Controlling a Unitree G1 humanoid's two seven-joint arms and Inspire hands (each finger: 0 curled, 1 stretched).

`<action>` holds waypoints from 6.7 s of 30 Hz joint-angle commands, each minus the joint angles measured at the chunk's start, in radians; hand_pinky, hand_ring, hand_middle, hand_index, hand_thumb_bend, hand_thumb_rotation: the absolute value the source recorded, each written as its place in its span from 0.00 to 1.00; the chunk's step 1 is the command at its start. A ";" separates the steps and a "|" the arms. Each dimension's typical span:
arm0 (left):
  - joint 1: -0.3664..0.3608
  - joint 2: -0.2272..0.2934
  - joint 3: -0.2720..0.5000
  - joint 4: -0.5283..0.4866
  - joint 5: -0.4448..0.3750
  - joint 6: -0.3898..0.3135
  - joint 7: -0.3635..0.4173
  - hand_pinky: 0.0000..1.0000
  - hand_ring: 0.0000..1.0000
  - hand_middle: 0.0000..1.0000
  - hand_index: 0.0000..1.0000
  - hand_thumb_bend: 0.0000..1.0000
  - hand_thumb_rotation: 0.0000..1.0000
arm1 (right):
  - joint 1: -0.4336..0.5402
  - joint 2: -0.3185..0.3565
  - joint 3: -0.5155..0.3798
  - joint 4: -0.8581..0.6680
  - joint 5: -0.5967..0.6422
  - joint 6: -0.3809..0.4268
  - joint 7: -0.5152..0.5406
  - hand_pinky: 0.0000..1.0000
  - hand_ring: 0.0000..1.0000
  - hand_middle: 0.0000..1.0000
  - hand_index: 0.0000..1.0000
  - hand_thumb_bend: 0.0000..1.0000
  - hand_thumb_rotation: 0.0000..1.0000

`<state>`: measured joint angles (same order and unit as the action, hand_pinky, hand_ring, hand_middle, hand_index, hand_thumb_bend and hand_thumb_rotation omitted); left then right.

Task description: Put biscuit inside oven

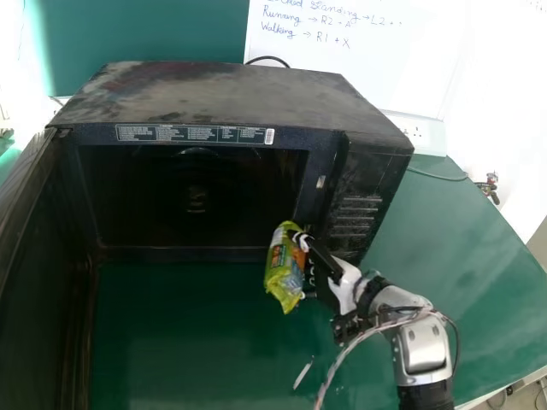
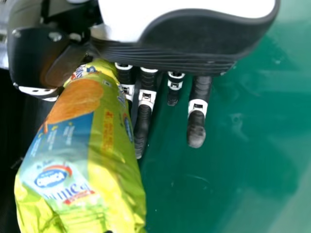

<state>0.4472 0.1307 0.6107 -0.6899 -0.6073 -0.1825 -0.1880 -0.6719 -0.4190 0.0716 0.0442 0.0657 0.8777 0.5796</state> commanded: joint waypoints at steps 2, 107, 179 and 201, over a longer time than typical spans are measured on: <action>0.005 -0.003 -0.002 0.007 0.012 -0.014 0.002 0.97 0.91 0.91 0.90 0.95 0.95 | -0.017 0.033 0.054 0.023 0.009 0.005 0.004 0.26 0.27 0.48 0.46 0.53 0.00; -0.036 -0.015 -0.054 0.073 0.078 -0.060 -0.003 0.97 0.92 0.92 0.89 0.96 0.96 | -0.198 0.017 0.008 -0.077 0.010 0.085 -0.057 0.12 0.21 0.47 0.76 0.57 0.00; 0.011 -0.039 -0.065 0.030 0.078 -0.080 -0.014 0.99 0.93 0.92 0.89 0.95 0.96 | -0.436 0.191 0.062 0.553 -0.039 -0.237 -0.088 0.10 0.18 0.47 0.70 0.57 0.00; 0.018 -0.050 -0.078 0.019 0.082 -0.085 -0.006 0.97 0.92 0.92 0.88 0.96 0.95 | -0.575 0.210 0.055 0.756 -0.085 -0.336 -0.079 0.12 0.18 0.47 0.58 0.57 0.00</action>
<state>0.4537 0.0852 0.5364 -0.6604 -0.5237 -0.2557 -0.1969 -1.2071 -0.2181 0.1293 0.7896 -0.0151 0.5667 0.4951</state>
